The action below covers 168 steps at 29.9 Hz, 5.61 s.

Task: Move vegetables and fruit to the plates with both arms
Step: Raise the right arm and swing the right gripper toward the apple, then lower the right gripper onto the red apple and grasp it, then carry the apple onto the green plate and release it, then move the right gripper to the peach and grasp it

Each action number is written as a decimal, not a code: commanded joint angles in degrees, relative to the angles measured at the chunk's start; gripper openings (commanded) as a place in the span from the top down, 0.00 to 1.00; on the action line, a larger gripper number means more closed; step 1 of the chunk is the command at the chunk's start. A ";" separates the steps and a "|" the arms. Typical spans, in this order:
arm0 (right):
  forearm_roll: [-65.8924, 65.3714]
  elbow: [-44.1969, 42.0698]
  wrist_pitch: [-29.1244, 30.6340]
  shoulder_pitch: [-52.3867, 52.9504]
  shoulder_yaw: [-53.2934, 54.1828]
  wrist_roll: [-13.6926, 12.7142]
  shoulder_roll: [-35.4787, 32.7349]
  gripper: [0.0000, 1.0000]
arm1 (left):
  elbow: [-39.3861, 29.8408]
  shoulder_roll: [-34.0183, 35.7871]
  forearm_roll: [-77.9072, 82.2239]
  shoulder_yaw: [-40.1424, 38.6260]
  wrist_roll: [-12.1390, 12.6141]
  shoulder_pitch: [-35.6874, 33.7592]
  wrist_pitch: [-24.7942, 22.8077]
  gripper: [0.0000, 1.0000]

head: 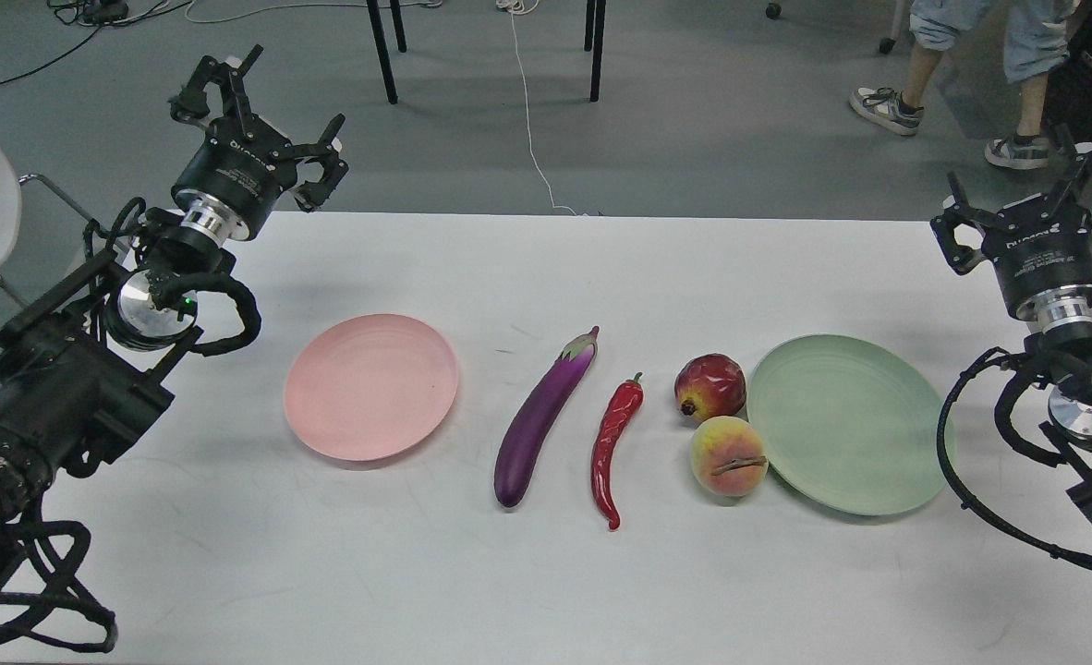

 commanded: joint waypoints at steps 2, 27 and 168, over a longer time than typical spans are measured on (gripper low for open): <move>-0.26 0.12 0.00 -0.12 -0.19 0.00 0.27 0.01 | -0.01 0.37 0.26 0.07 0.09 -0.08 0.00 0.02; -17.99 6.26 0.00 50.04 -69.24 0.00 -4.56 0.02 | -0.36 6.61 0.27 0.07 0.35 0.27 0.00 0.02; -51.85 17.97 -7.26 57.36 -112.42 4.48 14.95 0.07 | -0.62 11.80 0.70 0.95 0.88 -0.52 0.00 0.02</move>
